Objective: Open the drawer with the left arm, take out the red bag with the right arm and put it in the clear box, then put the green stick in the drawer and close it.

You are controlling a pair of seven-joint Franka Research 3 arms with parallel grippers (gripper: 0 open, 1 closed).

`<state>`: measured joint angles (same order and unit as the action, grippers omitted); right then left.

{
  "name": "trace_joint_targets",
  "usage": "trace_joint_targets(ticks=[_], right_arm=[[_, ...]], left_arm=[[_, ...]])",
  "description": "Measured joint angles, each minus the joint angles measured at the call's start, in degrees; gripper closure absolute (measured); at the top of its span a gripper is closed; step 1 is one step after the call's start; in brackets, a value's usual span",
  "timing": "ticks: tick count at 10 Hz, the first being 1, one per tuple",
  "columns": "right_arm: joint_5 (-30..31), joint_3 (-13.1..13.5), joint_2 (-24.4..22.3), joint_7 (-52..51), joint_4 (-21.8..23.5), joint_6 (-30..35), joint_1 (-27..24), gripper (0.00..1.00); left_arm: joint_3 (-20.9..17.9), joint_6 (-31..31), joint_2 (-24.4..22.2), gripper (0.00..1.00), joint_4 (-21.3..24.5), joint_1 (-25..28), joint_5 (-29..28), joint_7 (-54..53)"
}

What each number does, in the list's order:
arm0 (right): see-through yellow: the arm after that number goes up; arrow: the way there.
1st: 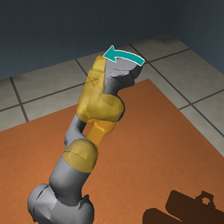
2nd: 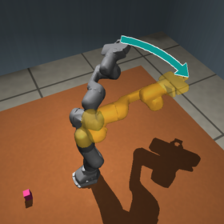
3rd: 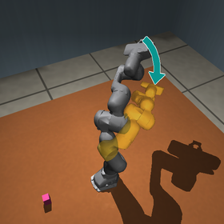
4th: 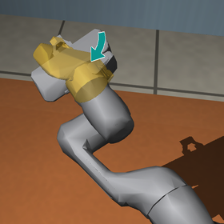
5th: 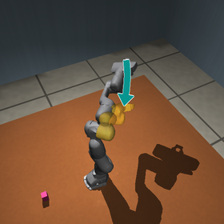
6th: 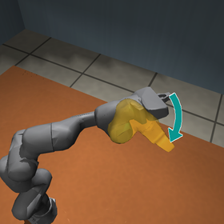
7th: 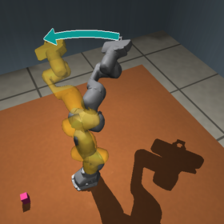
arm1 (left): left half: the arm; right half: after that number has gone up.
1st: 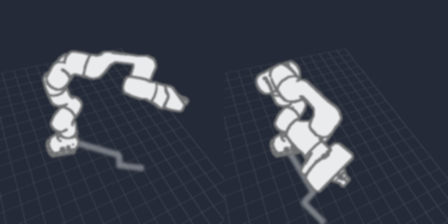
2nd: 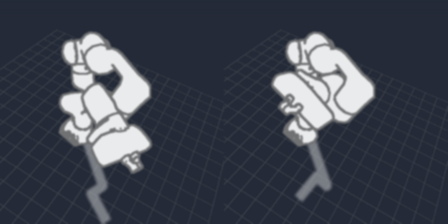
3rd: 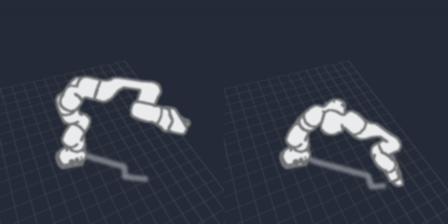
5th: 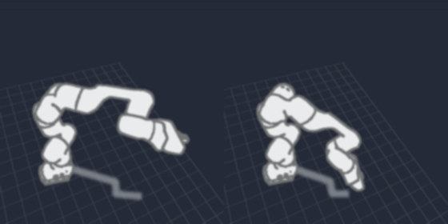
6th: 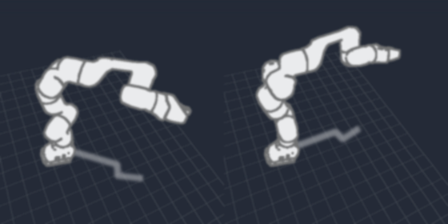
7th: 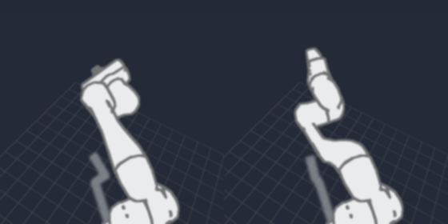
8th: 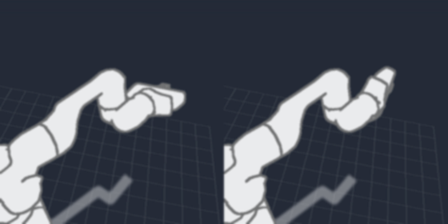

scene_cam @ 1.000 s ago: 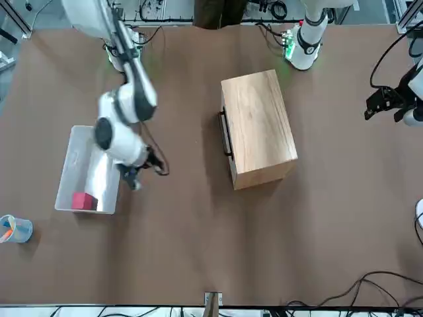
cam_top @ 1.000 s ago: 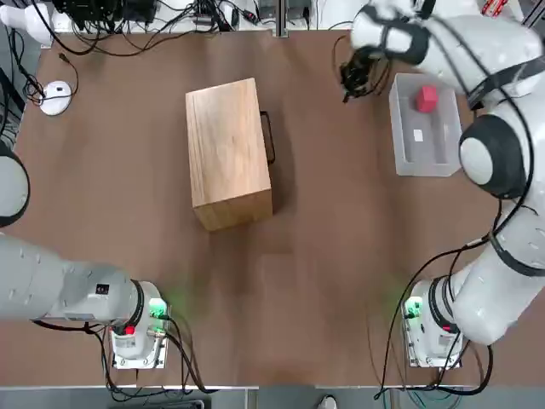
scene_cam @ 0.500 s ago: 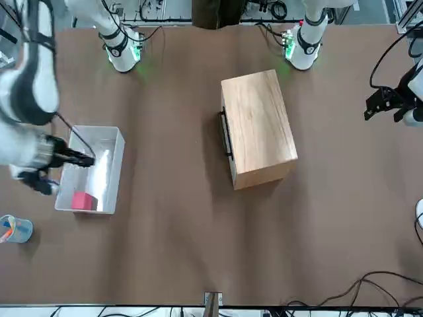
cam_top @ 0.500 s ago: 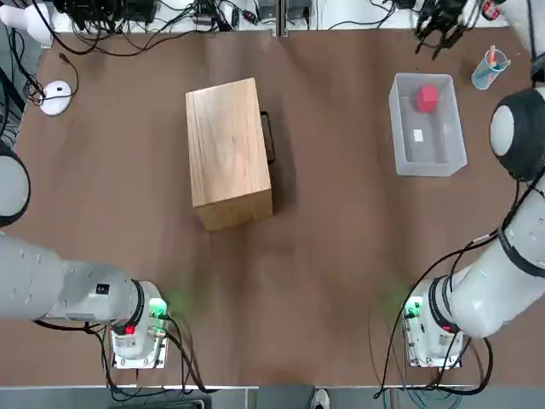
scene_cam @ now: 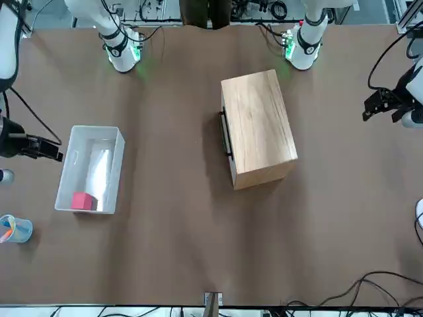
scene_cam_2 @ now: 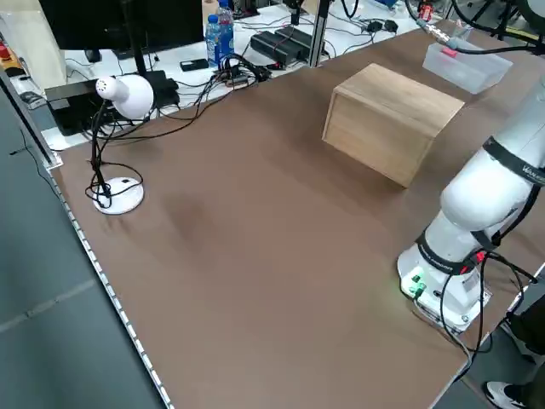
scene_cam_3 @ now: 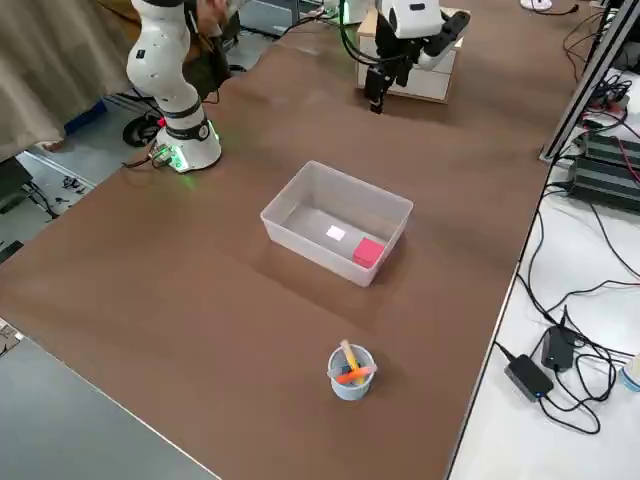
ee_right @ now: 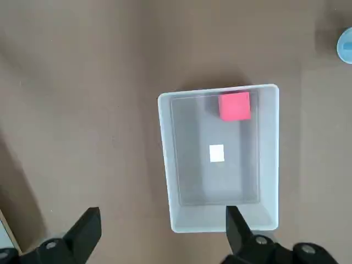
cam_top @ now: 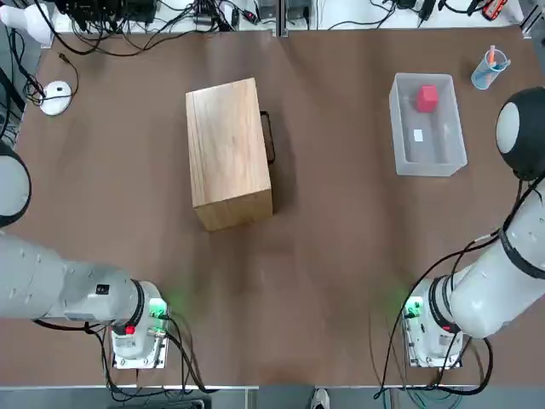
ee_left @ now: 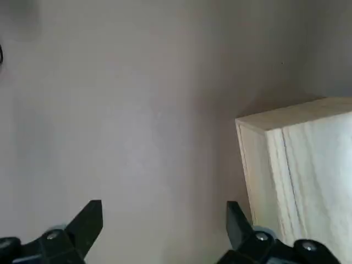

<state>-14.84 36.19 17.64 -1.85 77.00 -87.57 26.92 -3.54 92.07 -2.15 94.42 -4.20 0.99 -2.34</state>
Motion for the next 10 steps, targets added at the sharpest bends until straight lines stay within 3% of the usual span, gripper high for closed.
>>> trace_joint_targets(ticks=[1,2,4,5,6,7,10], right_arm=[[2.47,-2.59,-0.63,-0.14,-0.10,-0.26,-1.36,0.00],[6.42,-10.49,-1.79,-0.17,-0.09,-1.72,-6.60,0.00],[11.70,-31.07,-4.21,-0.10,2.38,-7.93,-23.30,0.00],[12.56,-37.89,-6.13,-0.12,6.26,-11.68,-30.15,0.00],[12.75,-40.13,-8.97,-0.16,10.74,-13.99,-32.77,0.00],[12.79,-40.53,-12.10,-0.10,14.19,-14.36,-33.19,0.00],[12.86,-40.62,-16.74,3.50,15.57,-7.95,-33.30,0.00]], left_arm=[[0.00,0.00,0.08,0.01,0.00,-0.02,0.00,0.00],[0.00,0.00,0.14,0.01,0.00,-0.05,0.00,0.00],[0.00,-0.02,0.30,0.01,0.00,-0.10,0.00,0.00],[0.01,-0.02,0.45,0.01,0.00,-0.14,0.00,0.00],[0.02,-0.02,0.59,0.01,0.00,-0.19,0.00,0.01],[0.01,-0.02,0.67,0.01,0.00,-0.19,0.00,0.03],[0.00,-0.02,0.82,0.01,0.00,-0.20,0.00,0.03]])
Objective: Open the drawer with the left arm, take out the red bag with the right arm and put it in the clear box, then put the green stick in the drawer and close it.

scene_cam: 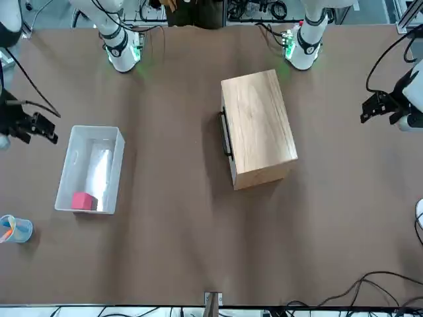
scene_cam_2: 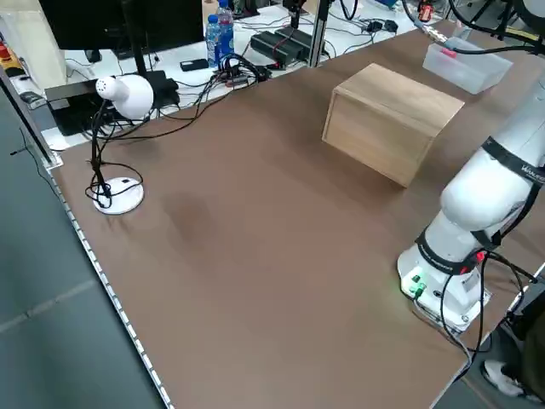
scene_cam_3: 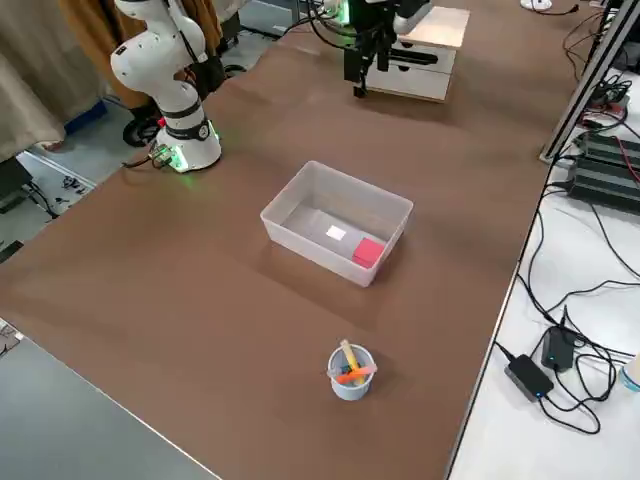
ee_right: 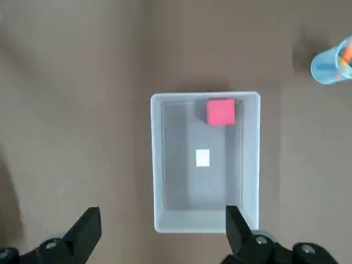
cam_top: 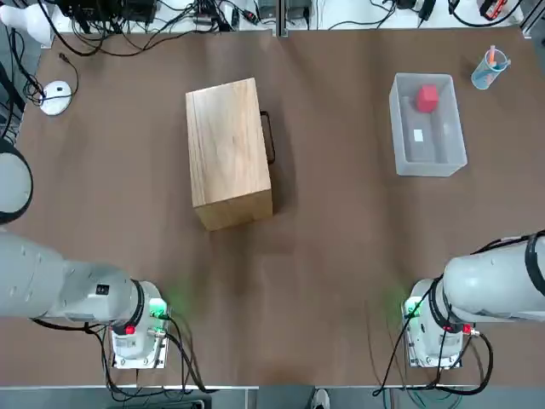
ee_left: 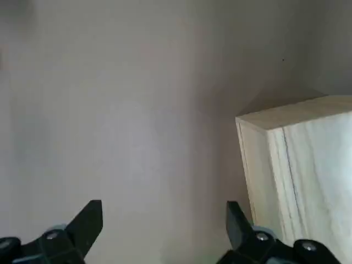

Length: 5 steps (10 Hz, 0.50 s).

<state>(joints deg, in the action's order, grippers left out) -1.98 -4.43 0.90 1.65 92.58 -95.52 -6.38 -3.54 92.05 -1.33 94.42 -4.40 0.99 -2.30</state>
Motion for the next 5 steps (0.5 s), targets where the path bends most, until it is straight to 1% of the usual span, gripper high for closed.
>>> trace_joint_targets(ticks=[2,5], right_arm=[[0.05,0.00,-0.36,0.34,-1.59,3.78,-0.16,0.00],[0.60,0.04,-0.31,0.57,-2.16,4.23,-1.43,0.00]], left_arm=[[0.00,0.00,0.07,0.01,0.00,0.00,0.00,0.00],[-0.02,0.00,0.09,0.01,0.00,0.01,0.00,0.00]])
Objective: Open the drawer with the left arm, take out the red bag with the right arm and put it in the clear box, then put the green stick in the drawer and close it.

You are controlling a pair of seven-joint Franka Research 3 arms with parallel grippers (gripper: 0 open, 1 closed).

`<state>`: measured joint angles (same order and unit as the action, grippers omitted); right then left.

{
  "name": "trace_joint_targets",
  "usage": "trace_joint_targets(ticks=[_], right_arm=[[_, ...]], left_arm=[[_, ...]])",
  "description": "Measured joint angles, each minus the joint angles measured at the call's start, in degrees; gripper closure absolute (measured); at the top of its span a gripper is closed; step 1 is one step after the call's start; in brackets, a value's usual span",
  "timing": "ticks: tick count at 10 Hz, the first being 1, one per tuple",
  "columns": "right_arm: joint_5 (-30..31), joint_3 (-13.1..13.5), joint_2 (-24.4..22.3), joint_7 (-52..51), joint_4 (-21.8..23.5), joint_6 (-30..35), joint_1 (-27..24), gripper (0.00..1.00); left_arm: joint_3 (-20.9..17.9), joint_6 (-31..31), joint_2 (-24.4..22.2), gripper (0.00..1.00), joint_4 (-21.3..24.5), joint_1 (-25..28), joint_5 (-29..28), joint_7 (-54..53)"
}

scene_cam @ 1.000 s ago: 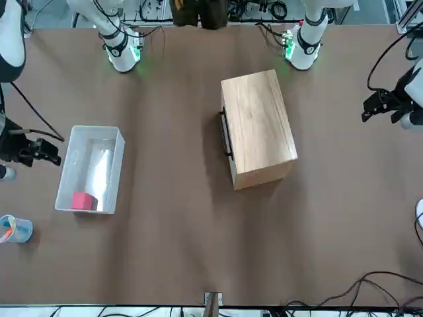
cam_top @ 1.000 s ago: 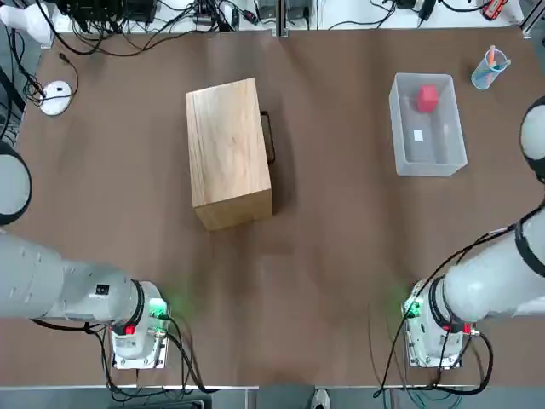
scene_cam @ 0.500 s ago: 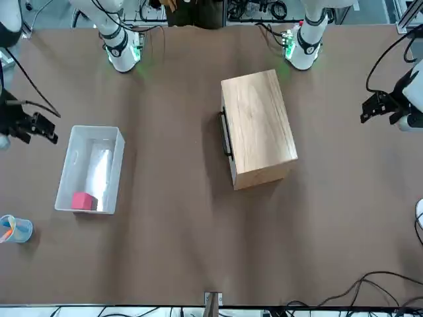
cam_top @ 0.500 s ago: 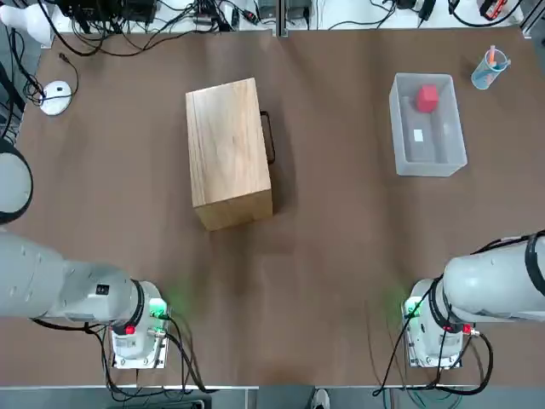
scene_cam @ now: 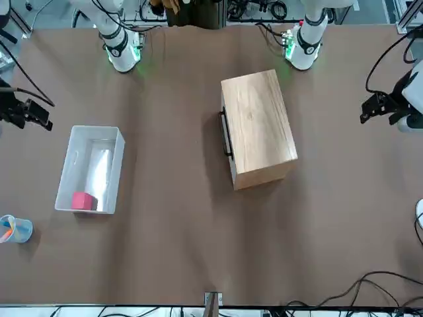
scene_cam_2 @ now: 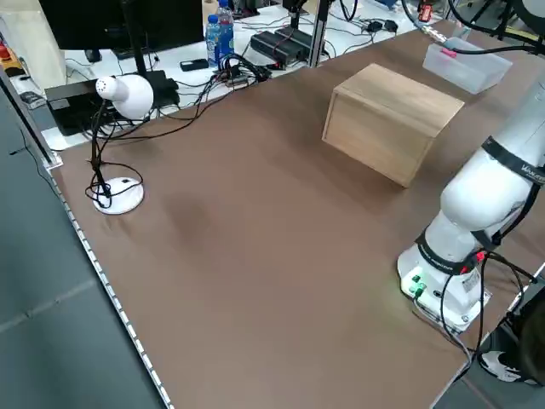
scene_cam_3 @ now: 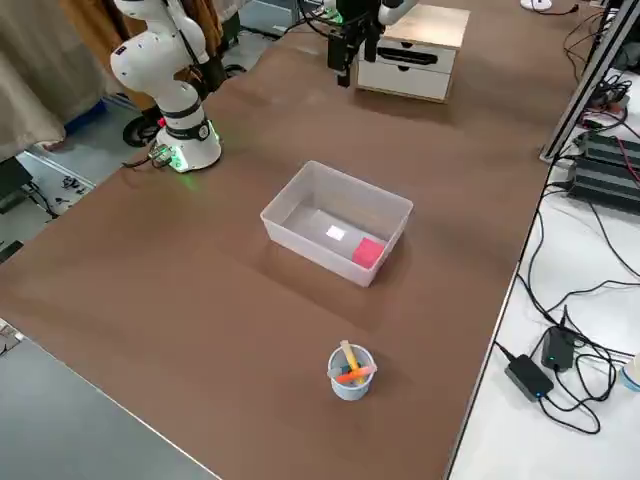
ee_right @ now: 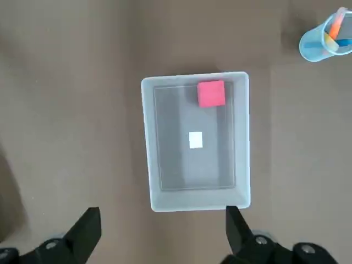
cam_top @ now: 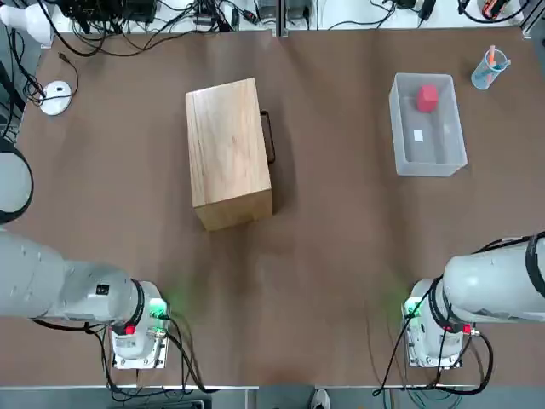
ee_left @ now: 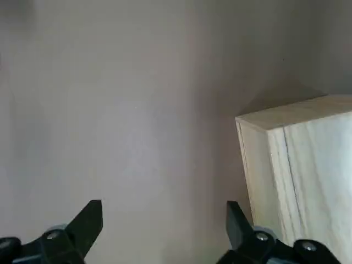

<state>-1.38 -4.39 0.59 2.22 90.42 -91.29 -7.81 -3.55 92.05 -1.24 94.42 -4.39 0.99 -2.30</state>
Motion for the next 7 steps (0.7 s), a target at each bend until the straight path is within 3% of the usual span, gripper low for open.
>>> trace_joint_targets(ticks=[7], right_arm=[[0.32,0.02,0.02,0.00,-1.67,0.01,-2.84,0.00]], left_arm=[[0.03,0.00,0.01,0.01,0.00,-0.12,0.00,0.21]])
